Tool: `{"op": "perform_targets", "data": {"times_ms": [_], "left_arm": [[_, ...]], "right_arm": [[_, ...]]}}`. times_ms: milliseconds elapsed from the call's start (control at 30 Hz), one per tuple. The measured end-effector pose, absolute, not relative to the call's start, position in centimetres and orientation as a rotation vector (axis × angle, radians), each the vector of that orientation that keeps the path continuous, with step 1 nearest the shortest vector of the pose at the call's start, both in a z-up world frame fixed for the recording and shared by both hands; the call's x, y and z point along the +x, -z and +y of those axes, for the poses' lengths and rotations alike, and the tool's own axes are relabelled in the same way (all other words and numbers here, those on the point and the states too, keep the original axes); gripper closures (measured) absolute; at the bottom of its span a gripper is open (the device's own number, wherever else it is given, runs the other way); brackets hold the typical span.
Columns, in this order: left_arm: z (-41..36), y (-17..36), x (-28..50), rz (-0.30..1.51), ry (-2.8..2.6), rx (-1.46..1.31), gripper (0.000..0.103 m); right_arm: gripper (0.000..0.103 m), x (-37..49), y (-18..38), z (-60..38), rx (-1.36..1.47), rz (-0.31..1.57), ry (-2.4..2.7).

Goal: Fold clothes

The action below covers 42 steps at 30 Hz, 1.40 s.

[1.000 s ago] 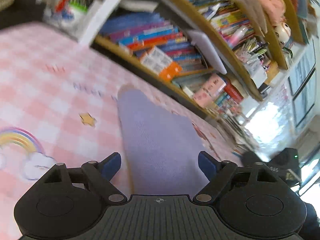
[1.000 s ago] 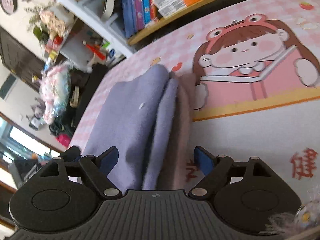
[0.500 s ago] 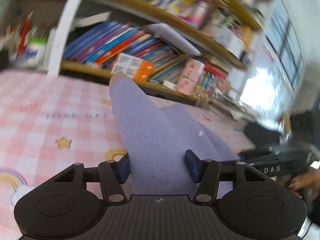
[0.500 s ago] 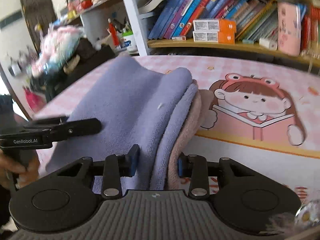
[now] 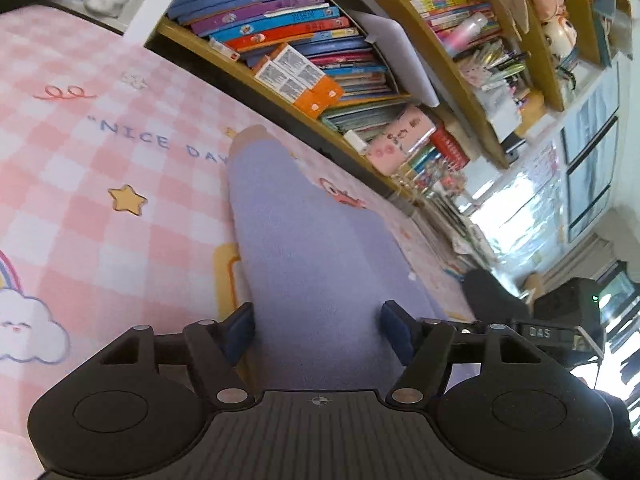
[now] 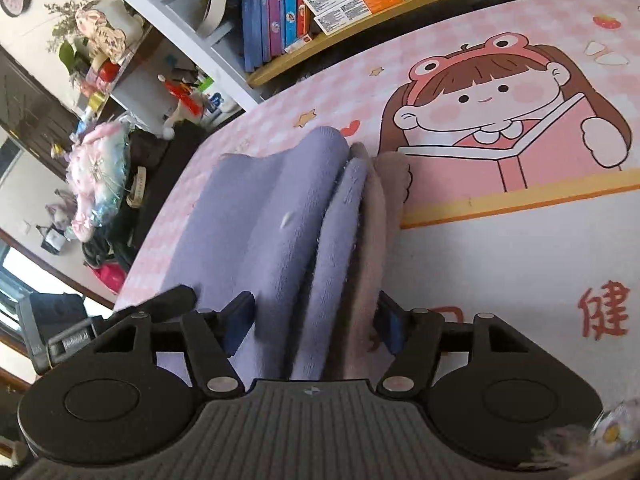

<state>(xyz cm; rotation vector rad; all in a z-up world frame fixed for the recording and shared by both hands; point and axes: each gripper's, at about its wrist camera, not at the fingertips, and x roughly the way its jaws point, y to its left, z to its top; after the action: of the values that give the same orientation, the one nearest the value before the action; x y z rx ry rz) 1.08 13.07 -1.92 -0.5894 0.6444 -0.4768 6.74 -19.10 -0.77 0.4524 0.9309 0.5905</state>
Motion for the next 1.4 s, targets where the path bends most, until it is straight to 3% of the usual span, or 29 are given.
{"op": "perform_targets", "data": {"times_ms": [200, 300, 600, 933, 1400], "left_arm": [[11.1, 0.6, -0.8, 0.559, 0.445, -0.419, 0.043], [10.0, -0.7, -1.9, 0.500, 0.440, -0.316, 0.045], [10.4, -3.5, 2.4, 0.454, 0.484, -0.304, 0.045], [12.3, -3.4, 13.9, 0.503, 0.485, -0.414, 0.045], [13.8, -0.7, 24.0, 0.526, 0.402, -0.493, 0.047]], "right_arm": [[0.068, 4.8, 0.2, -17.6, 0.299, 0.794, -0.615], [0.072, 3.1, -0.2, -17.3, 0.226, 0.691, -0.631], [0.073, 5.5, -2.5, -18.6, 0.272, 0.572, -0.675], [0.073, 16.8, -4.0, -17.9, 0.305, 0.588, -0.608], [0.073, 28.1, -1.0, -16.3, 0.349, 0.615, -0.547]]}}
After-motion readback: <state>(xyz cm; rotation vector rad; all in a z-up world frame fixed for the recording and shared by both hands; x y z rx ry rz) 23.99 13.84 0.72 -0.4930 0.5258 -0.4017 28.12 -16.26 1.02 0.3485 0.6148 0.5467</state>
